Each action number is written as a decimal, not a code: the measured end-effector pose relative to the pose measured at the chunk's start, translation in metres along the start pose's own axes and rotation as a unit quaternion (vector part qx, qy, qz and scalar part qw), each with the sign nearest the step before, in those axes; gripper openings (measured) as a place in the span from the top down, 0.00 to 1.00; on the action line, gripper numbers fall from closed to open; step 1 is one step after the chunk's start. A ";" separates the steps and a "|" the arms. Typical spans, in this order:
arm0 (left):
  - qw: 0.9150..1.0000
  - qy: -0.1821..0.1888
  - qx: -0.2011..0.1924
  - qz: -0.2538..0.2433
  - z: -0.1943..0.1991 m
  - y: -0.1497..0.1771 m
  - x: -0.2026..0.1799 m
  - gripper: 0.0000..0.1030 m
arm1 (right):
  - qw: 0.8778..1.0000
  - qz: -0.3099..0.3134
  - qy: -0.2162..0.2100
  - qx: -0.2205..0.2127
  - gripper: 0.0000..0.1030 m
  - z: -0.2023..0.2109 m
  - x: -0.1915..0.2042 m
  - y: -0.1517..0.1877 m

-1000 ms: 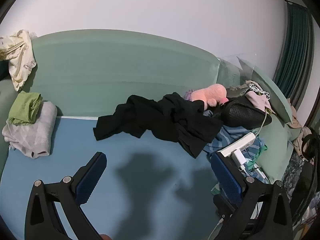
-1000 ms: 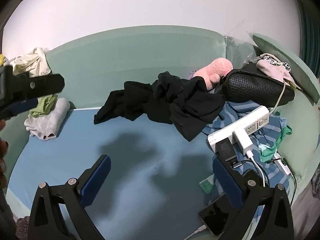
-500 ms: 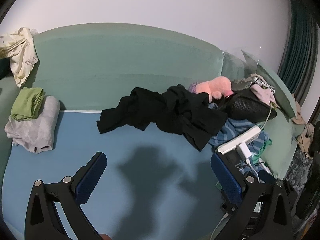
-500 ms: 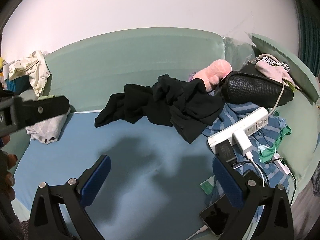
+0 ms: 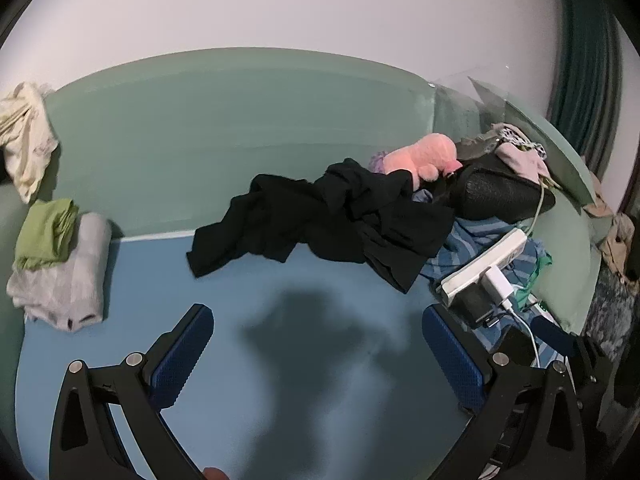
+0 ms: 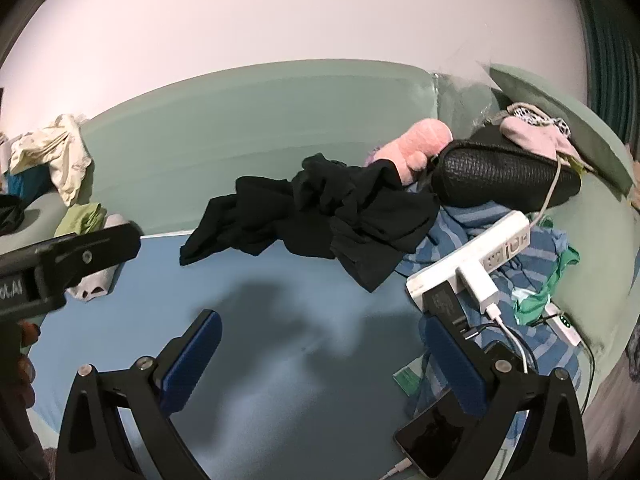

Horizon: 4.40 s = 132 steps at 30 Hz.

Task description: Fold clothes

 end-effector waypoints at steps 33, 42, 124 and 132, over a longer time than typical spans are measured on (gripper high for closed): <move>0.985 -0.018 0.135 0.104 -0.331 -0.061 0.098 0.77 | 0.978 -0.115 0.077 0.153 0.91 -0.335 -0.064 -0.021; 0.955 0.127 0.187 0.190 -0.229 0.009 0.111 0.84 | 0.985 -0.120 -0.001 0.127 0.22 -0.277 -0.057 0.001; 0.931 0.290 0.062 0.214 0.133 -0.024 0.081 0.24 | 0.937 0.098 -0.212 -0.260 0.91 0.202 0.003 -0.122; 0.824 0.392 0.184 0.365 0.091 -0.016 0.093 0.24 | 0.946 0.151 -0.187 -0.216 0.91 0.217 -0.015 -0.104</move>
Point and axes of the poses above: each gripper's, at about its wrist camera, not at the fingertips, and z roughly against the way its jaws point, x to its left, y to its underside, the point moved 1 cm from there along -z, roughly the way its jaws point, and after that the axes turned 11 degrees about z, right-handed, at the moved point
